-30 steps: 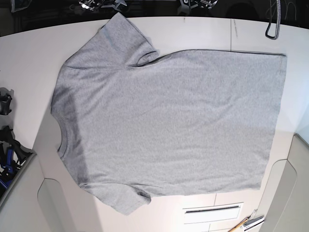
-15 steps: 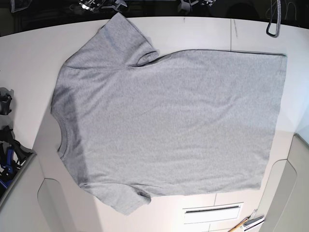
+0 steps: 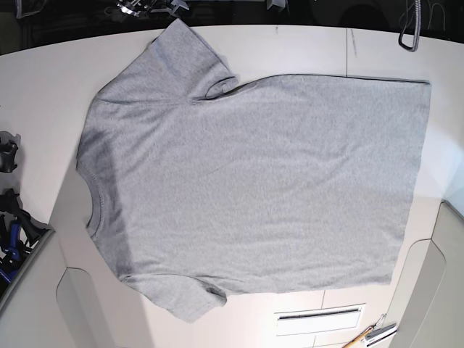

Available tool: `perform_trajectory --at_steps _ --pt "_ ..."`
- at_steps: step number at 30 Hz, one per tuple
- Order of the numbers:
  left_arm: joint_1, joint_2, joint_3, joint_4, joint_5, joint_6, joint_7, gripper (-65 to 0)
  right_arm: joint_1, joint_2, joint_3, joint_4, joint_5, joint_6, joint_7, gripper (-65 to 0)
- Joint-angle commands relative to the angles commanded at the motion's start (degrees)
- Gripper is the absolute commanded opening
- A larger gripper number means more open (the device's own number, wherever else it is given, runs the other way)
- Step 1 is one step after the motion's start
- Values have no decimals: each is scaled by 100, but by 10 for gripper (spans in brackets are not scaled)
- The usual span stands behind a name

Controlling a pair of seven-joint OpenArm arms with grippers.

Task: Fold the T-shirt properly
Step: 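Move both grippers toward the shirt's shoulder edge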

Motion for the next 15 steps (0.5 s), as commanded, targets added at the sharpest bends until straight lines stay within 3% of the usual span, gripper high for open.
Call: perform_trajectory --at_steps 2,6,15 --pt "70 -4 0 4 -142 2 -2 -566 -107 98 0 118 2 114 0 -567" --pt "275 -188 0 275 -339 2 0 -566 -562 546 0 824 162 501 0 -567" --pt "1392 -957 -28 2339 -879 28 179 -566 -1930 1781 0 3150 975 739 -2 -567"
